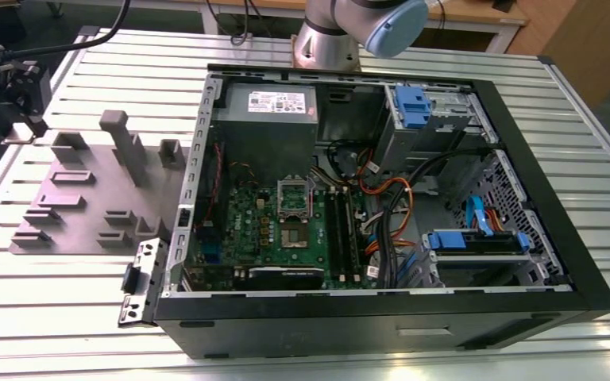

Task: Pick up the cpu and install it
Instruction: 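Pick up the cpu and move it towards the insertion slot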

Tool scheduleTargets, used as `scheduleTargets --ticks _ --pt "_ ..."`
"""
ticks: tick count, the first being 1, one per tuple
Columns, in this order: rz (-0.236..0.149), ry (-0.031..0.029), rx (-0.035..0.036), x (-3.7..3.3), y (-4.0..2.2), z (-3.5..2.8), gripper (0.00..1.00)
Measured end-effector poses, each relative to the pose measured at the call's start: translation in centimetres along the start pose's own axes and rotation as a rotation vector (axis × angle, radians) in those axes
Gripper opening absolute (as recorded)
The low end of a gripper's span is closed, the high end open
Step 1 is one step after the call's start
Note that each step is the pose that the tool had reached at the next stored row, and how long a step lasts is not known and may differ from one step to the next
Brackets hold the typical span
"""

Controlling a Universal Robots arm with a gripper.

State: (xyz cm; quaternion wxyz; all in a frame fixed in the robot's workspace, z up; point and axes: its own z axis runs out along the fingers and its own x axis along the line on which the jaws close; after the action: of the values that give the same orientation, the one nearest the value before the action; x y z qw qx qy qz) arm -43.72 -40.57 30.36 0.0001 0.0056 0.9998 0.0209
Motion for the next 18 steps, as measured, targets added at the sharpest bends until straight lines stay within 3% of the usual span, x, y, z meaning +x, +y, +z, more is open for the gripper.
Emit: scheduleTargets --ticks 18 --pt "0.000 -0.0001 0.0000 0.00 0.02 -0.42 0.47"
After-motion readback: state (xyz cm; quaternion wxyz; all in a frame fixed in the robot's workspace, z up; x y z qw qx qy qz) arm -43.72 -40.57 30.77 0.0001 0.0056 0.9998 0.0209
